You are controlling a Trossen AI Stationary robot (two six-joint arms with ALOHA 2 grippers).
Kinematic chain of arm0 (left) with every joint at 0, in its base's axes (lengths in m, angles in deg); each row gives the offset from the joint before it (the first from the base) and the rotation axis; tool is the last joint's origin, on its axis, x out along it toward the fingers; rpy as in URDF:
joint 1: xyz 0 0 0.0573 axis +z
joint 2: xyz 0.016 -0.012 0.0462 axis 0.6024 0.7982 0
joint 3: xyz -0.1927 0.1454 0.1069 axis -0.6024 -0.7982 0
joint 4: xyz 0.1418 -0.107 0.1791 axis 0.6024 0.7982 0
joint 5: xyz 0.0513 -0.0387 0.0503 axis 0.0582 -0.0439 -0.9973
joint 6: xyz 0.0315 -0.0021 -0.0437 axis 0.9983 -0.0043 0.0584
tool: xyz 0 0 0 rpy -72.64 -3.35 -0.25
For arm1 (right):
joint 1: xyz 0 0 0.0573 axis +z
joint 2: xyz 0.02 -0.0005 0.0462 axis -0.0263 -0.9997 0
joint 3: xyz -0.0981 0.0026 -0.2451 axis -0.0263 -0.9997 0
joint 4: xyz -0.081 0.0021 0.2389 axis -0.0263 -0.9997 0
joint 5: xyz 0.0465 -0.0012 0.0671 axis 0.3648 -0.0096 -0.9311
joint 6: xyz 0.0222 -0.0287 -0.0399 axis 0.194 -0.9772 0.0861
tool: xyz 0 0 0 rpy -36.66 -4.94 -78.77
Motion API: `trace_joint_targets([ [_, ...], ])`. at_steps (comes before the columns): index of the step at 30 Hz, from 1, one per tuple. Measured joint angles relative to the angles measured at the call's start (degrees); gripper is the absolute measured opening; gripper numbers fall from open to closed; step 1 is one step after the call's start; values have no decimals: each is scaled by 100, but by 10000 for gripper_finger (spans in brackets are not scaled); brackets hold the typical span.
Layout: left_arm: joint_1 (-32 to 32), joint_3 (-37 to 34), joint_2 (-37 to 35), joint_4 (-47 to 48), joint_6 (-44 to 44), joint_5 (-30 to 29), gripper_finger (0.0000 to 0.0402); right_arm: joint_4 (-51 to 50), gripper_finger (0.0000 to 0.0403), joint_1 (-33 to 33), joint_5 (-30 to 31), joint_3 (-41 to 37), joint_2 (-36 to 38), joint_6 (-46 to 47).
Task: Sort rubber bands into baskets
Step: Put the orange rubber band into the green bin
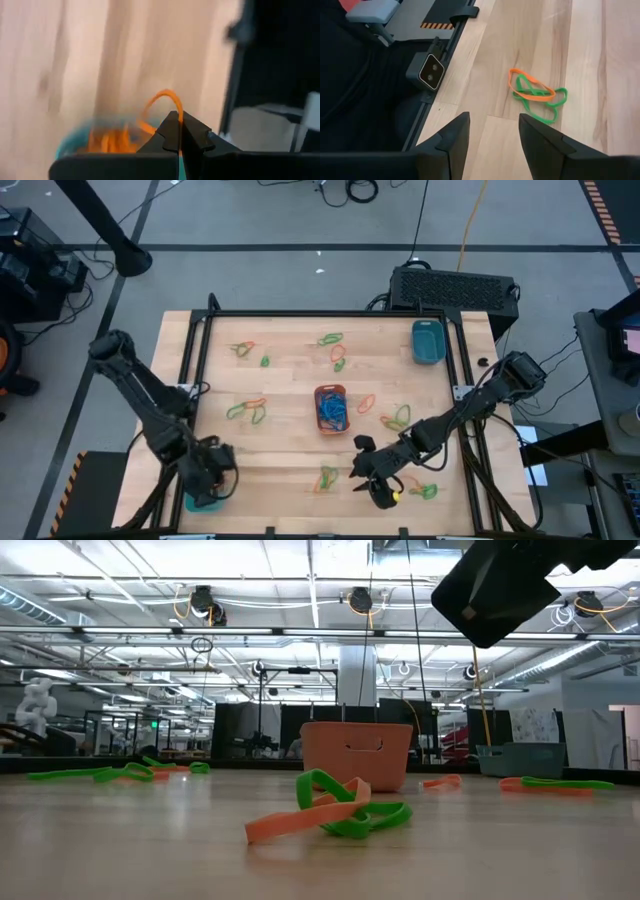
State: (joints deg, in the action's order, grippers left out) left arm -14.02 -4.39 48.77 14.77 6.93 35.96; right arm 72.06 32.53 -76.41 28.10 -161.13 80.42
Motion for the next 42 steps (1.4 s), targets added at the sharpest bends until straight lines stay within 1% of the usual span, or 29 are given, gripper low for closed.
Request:
trace_joint_targets([
  [4,-355,0,11,658,-944,255,2,-2,162,50,1,0,0,1],
  [8,-572,-3,17,953,-1412,344,2,-1,162,89,0,0,0,3],
  [11,-643,-3,17,1131,-1441,332,7,-2,162,99,-1,0,0,42],
  [17,-729,-7,17,1470,-1441,370,40,-2,162,97,2,0,0,44],
  [21,-766,-7,19,1499,-1441,381,55,-2,162,97,2,0,0,44],
  [28,-763,-9,20,1621,-1441,396,65,-2,162,97,2,0,0,52],
  [31,-763,-9,20,1655,-1441,339,66,-11,162,97,0,0,0,203],
  [34,-757,-9,20,1638,-1374,5,66,-11,162,97,0,0,-2,258],
  [36,-757,-9,22,1619,-1055,-472,66,-11,162,97,0,0,-2,258],
  [39,-755,-9,22,1406,-277,-1475,66,-11,162,97,0,0,-2,267],
  [42,-751,-9,22,1040,581,-2647,66,-18,162,95,-5,0,6,583],
])
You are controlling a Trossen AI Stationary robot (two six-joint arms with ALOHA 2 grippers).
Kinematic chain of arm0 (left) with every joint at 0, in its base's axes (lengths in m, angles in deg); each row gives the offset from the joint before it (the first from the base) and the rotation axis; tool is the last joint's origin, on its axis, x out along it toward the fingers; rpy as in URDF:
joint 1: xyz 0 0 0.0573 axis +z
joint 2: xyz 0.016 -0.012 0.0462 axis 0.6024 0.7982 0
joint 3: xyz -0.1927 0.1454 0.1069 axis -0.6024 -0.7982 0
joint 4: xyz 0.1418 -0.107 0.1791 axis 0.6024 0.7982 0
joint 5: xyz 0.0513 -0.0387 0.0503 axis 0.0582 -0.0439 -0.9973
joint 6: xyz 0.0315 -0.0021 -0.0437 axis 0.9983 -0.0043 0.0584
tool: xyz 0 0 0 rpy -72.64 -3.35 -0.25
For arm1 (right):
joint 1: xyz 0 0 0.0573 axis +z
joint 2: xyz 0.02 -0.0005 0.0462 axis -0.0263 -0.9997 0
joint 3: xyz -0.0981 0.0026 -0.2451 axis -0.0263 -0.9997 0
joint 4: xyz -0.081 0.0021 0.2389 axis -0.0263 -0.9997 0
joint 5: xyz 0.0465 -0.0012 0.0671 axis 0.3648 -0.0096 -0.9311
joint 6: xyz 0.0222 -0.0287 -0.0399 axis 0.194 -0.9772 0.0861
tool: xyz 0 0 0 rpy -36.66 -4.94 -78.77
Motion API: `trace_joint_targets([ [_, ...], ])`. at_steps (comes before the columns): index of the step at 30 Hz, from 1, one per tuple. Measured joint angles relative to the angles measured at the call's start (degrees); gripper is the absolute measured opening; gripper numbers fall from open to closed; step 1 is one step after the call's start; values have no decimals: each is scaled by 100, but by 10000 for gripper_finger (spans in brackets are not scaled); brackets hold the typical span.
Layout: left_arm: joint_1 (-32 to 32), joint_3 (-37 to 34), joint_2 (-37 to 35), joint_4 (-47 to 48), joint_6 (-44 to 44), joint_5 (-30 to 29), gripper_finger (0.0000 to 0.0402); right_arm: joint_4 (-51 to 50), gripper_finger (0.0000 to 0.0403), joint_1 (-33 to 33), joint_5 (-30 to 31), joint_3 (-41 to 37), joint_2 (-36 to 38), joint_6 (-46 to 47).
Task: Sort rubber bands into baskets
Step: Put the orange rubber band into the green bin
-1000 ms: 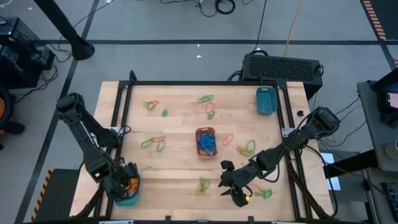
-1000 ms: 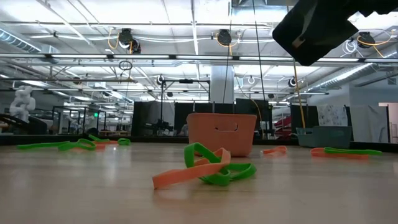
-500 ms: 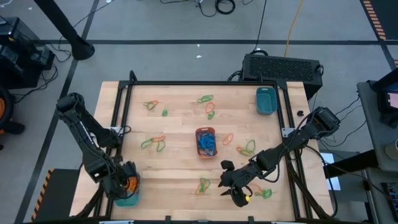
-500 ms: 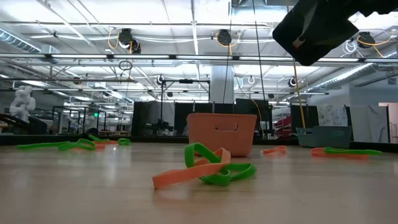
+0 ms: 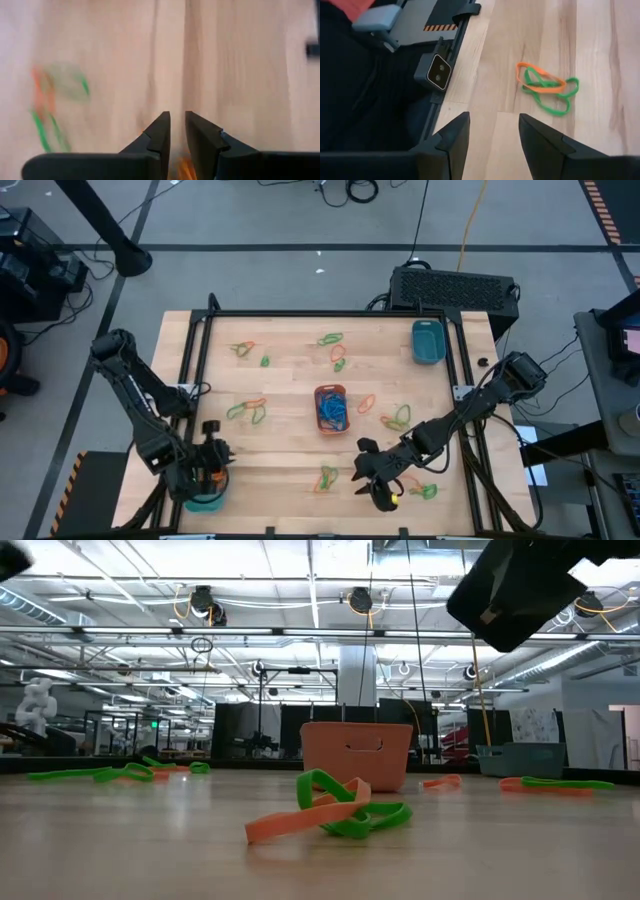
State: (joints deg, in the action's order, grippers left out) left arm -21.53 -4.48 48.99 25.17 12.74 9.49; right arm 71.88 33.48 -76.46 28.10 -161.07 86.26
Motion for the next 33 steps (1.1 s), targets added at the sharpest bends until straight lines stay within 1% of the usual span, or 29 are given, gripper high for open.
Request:
trace_joint_targets([
  [2,33,0,0,-339,613,-756,66,-72,162,-18,-42,0,67,366],
  [4,111,-1,1,-819,1223,-1435,66,-186,162,-72,-231,0,185,674],
  [6,234,-65,0,-1498,1890,-1963,66,-509,162,-106,-457,0,338,966],
  [7,318,-124,2,-1864,2255,-2138,66,-668,162,-122,-506,0,400,1137],
  [9,509,-255,36,-2556,3044,-2299,66,-1154,162,-121,-557,0,530,1466],
  [13,1005,-580,210,-3854,4348,-2182,66,-2190,162,-110,-614,0,692,2040],
  [14,1160,-663,280,-4179,4572,-2044,66,-2508,162,-108,-605,0,715,2098],
  [16,1498,-835,424,-4713,4922,-1565,66,-2970,162,-136,-512,0,722,2095],
  [17,1668,-929,503,-4983,5079,-1253,66,-3217,162,-165,-357,0,722,2011],
  [19,2013,-1081,681,-5544,5324,-479,66,-3666,162,-269,160,0,722,1823],
  [21,2334,-1199,857,-5985,5370,217,66,-3992,162,-459,570,0,720,1724],
  [22,2489,-1240,949,-6258,5371,536,66,-4110,162,-591,640,0,718,1688],
  [24,2744,-1331,1112,-6794,5381,993,66,-4253,162,-891,766,0,718,1629],
  [26,2945,-1378,1276,-7205,5454,1305,66,-4274,162,-1206,799,0,708,1528],
  [30,3172,-1388,1521,-7697,5496,1756,66,-4492,162,-1744,796,0,597,1452],
  [33,3208,-1386,1567,-7804,5498,2025,66,-4675,162,-2003,795,-46,516,1371],
])
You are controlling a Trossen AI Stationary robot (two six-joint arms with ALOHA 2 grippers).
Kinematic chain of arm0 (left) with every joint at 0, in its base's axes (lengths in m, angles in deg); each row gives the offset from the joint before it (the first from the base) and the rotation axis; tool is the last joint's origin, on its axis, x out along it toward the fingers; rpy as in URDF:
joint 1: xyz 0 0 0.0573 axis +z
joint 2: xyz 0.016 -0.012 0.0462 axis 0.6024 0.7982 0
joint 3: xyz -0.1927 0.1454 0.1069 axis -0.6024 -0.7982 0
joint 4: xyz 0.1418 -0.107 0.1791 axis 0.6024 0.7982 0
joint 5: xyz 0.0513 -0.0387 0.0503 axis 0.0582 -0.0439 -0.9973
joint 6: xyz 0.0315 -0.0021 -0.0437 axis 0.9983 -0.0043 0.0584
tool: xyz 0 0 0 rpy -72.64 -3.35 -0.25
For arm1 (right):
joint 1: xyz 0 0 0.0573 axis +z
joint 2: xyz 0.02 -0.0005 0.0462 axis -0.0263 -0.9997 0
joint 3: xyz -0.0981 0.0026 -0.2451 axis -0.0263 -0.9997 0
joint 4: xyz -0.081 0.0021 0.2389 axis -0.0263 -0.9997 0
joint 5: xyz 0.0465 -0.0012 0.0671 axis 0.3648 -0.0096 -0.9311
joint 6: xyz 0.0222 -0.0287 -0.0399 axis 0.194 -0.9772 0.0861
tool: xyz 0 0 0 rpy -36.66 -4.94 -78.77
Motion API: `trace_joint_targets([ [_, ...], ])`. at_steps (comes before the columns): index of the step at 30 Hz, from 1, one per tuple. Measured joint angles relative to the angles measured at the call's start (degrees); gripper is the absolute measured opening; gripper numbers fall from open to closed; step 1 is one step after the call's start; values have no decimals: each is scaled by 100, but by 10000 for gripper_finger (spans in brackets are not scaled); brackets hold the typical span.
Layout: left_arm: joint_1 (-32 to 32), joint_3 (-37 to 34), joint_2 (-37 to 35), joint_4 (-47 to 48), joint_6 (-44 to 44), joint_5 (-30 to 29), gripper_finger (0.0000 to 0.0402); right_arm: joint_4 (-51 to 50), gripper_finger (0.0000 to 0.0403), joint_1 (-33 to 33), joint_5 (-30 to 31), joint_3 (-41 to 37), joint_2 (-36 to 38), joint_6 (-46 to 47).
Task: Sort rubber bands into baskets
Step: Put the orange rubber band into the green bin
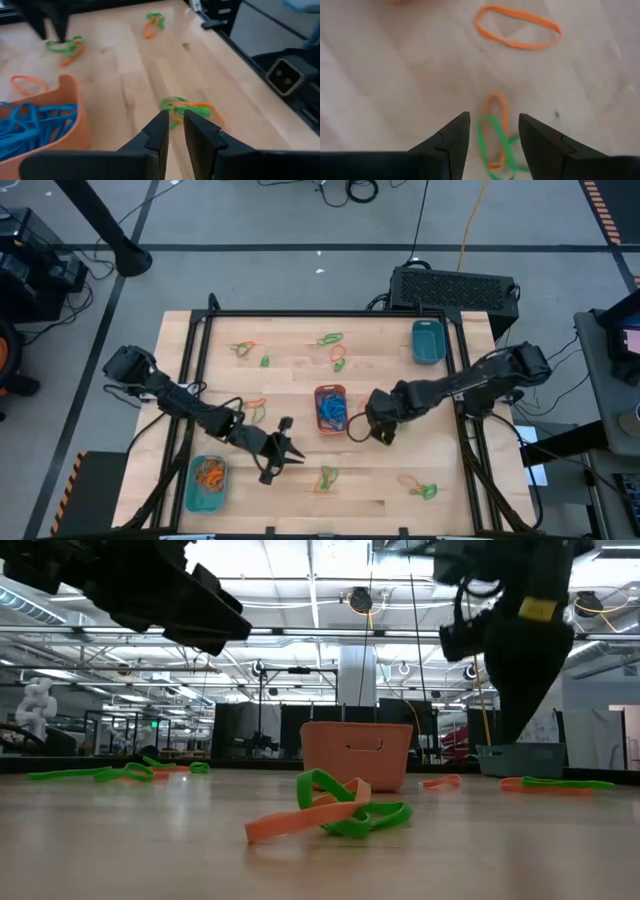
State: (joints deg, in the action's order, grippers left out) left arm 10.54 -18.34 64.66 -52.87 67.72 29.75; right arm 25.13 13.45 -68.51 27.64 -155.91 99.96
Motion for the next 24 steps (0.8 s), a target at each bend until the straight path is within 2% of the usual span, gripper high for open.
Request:
trace_joint_targets([
  [8,-84,0,-2,61,-9,87,66,787,162,-306,-64,-735,-13,-136],
  [15,-90,0,-2,57,-11,87,66,1946,148,-403,-304,-1420,11,-167],
  [18,-90,2,-2,51,-11,85,66,2149,117,-401,-227,-1529,20,-333],
  [22,-90,2,-2,39,-13,73,66,2403,34,-396,-200,-1532,11,-628],
  [24,-90,2,-2,46,-17,69,66,2519,11,-387,-142,-1524,13,-817],
])
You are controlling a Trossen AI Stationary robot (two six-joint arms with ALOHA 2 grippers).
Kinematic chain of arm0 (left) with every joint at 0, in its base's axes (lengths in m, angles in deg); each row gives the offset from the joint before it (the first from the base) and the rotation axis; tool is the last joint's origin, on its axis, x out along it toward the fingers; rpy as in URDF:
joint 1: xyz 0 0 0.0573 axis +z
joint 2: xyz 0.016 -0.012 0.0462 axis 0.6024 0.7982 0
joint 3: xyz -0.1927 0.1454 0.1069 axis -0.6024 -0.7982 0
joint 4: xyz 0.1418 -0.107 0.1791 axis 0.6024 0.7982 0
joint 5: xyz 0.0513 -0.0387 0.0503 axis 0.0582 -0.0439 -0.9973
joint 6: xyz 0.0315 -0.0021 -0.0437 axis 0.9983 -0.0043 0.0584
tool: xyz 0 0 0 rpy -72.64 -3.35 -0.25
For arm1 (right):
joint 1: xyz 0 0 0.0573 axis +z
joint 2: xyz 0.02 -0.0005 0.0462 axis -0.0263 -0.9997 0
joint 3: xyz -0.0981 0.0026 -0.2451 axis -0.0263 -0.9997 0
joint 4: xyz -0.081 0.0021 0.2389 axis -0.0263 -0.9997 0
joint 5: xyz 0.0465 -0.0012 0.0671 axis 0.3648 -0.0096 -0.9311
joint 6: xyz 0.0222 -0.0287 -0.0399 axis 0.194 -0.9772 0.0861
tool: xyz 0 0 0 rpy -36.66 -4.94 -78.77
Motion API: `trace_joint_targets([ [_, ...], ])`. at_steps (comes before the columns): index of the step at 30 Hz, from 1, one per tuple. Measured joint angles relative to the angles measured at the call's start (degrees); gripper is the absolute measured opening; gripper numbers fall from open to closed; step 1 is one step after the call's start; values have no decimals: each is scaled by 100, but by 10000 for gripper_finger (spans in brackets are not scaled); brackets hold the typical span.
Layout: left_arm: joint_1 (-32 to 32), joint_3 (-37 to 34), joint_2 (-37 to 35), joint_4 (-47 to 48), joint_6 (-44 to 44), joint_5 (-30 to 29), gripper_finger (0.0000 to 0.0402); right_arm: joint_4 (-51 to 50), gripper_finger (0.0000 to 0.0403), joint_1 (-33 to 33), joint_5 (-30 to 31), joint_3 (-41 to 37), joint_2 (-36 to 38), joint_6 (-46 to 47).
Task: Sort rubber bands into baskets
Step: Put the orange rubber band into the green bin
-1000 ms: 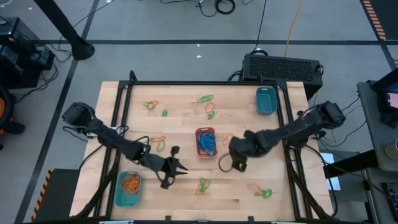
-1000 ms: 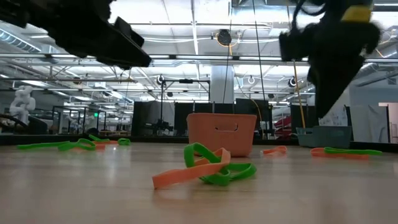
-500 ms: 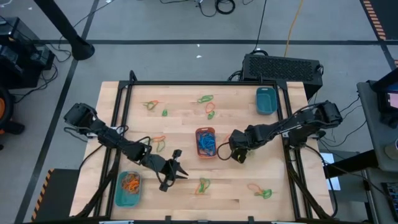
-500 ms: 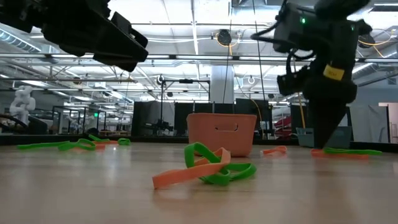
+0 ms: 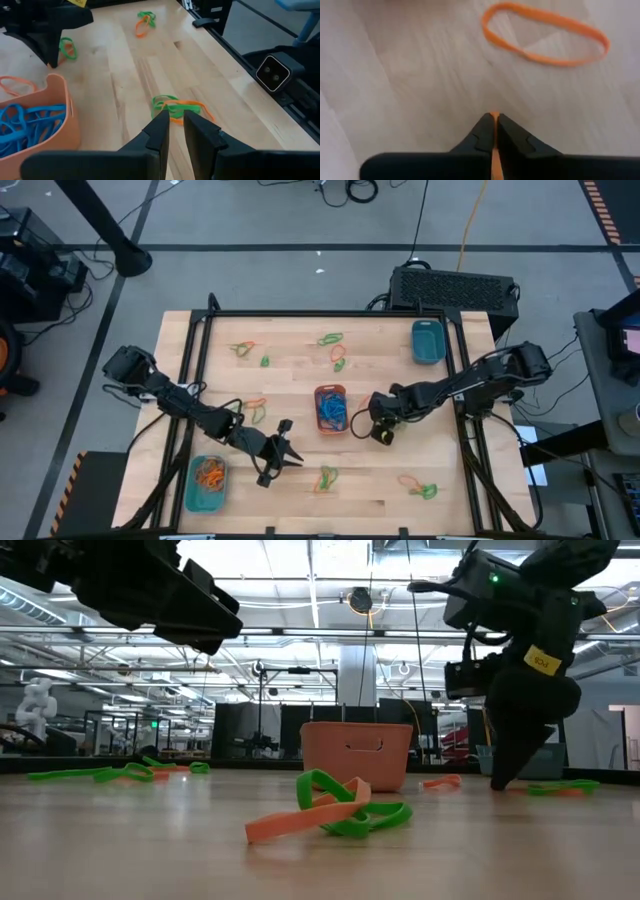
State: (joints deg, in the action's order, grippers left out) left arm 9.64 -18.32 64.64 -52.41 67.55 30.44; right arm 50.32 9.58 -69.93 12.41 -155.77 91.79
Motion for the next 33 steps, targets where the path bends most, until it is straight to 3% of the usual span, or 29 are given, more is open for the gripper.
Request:
trace_joint_targets([
  [11,0,0,0,-11,-11,-15,66,43,1,37,984,675,23,-202],
  [19,-13,2,76,-134,-160,-24,66,113,1,582,1330,911,376,-159],
  [22,-13,3,375,-662,-160,-122,66,461,0,933,1452,929,490,-168],
  [33,-7,241,1857,-3473,170,-177,66,3175,0,2110,1451,940,499,-993],
])
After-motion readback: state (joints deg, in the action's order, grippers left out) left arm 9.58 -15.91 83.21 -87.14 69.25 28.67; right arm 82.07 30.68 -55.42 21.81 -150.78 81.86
